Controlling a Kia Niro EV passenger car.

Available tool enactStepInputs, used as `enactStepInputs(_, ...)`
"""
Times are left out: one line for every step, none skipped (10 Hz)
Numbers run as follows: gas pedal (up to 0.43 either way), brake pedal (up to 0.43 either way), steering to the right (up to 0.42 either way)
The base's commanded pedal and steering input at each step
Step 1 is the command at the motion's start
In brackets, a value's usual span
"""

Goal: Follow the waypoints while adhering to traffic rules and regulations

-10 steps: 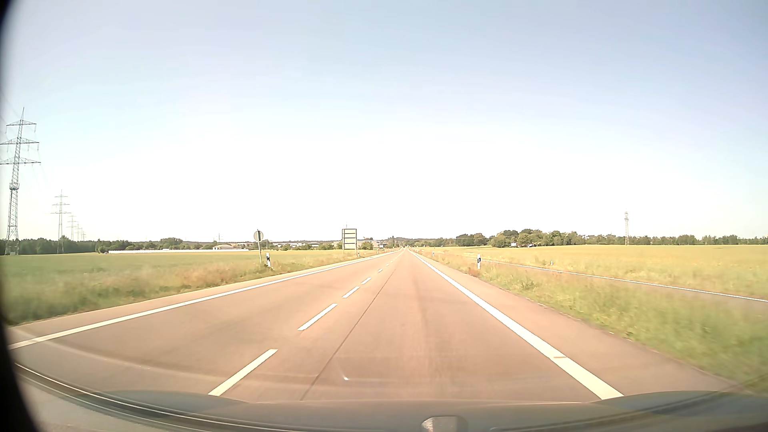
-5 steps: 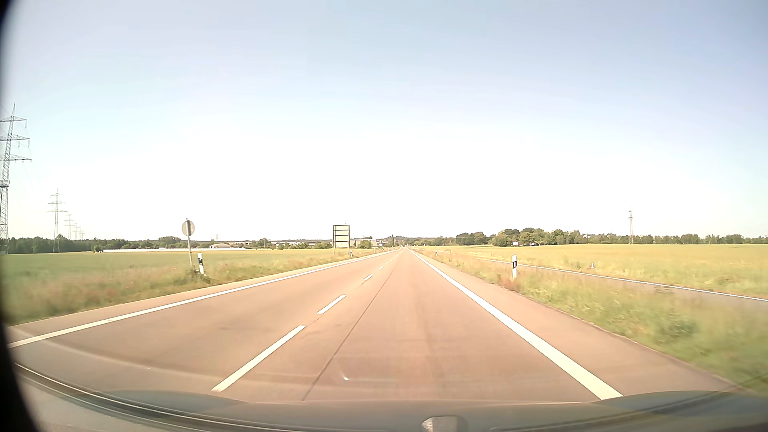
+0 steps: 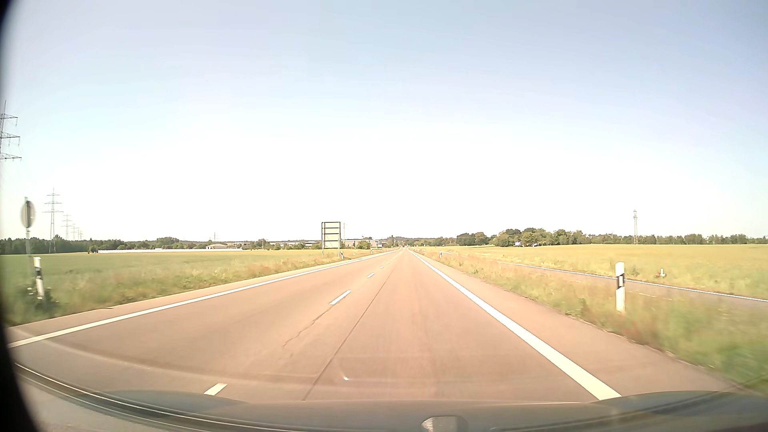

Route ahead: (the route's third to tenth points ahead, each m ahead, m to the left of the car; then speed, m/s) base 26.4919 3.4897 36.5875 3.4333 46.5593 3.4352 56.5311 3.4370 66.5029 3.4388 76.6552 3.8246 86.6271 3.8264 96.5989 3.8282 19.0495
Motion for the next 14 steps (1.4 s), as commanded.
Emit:
enactStepInputs(0.087,0.030,-0.002)
enactStepInputs(0.087,0.030,-0.002)
enactStepInputs(0.087,0.030,-0.002)
enactStepInputs(0.087,0.030,-0.002)
enactStepInputs(0.087,0.030,-0.001)
enactStepInputs(0.087,0.030,-0.001)
enactStepInputs(0.087,0.030,-0.001)
enactStepInputs(0.087,0.030,-0.001)
enactStepInputs(0.087,0.030,-0.001)
enactStepInputs(0.087,0.030,-0.001)
enactStepInputs(0.087,0.030,-0.001)
enactStepInputs(0.087,0.030,-0.001)
enactStepInputs(0.087,0.030,-0.001)
enactStepInputs(0.087,0.030,-0.001)
